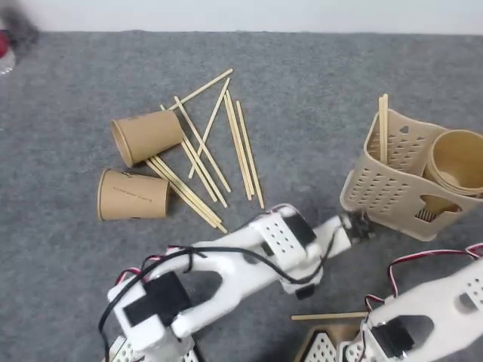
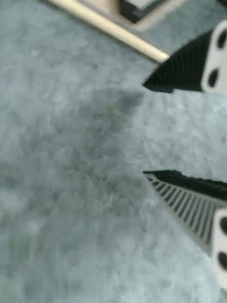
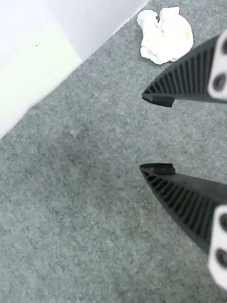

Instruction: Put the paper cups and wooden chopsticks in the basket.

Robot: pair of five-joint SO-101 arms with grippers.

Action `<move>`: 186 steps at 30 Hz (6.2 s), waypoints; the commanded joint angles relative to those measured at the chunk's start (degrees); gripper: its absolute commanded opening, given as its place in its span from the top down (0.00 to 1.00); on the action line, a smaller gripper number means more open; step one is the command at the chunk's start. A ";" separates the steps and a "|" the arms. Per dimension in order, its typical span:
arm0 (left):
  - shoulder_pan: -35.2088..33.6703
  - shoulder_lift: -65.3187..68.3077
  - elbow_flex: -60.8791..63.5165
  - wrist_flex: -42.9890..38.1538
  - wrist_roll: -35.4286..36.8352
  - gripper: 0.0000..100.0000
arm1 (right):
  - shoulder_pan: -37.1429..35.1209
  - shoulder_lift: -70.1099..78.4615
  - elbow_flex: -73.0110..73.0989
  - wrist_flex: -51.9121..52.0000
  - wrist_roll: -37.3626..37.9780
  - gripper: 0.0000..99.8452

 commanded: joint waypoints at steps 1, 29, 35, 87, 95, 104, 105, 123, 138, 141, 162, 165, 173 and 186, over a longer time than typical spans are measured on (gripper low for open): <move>4.40 0.97 -1.63 1.85 1.32 0.74 | -0.13 -1.45 -2.55 0.31 -0.26 0.80; 11.34 -2.37 -4.18 7.91 5.63 0.74 | -0.22 1.10 -2.81 -0.84 1.23 0.80; 10.64 -1.32 -2.51 4.04 6.77 0.74 | -0.13 1.10 -2.81 -0.66 1.23 0.80; 6.77 20.92 -31.16 24.62 -2.64 0.99 | 0.57 1.01 -13.36 3.21 -0.88 0.80; 1.93 20.92 -35.56 30.33 -2.64 0.99 | 0.84 1.19 -15.03 4.00 -3.69 0.80; -9.05 16.79 -46.02 33.85 -3.96 0.99 | -0.57 1.01 -15.38 9.71 -4.48 0.80; -8.88 14.68 -46.02 33.85 -4.84 0.99 | -0.84 1.01 -15.38 10.51 -4.48 0.80; 0.62 -25.85 -32.75 33.93 -5.45 0.99 | -1.45 1.45 -15.30 13.58 -4.57 0.80; 0.53 -42.11 -32.84 33.85 -5.36 0.99 | -0.22 1.01 -15.47 17.71 -4.40 0.80; 0.44 -42.02 -32.84 33.85 -6.77 0.99 | 0.40 1.10 -16.79 17.98 -4.40 0.80; -11.52 -22.24 -43.82 33.93 -17.58 0.99 | 0.48 1.36 -20.66 19.82 -2.90 0.80; -8.44 -21.80 -45.05 33.93 -17.49 0.99 | 0.13 1.54 -20.66 19.65 -2.90 0.80; -7.47 -14.86 -48.75 33.93 -17.58 0.99 | -0.57 1.54 -20.48 19.91 -2.99 0.80; -7.30 -1.67 -75.21 33.76 -11.34 0.98 | -0.48 1.71 -20.31 19.91 -2.99 0.80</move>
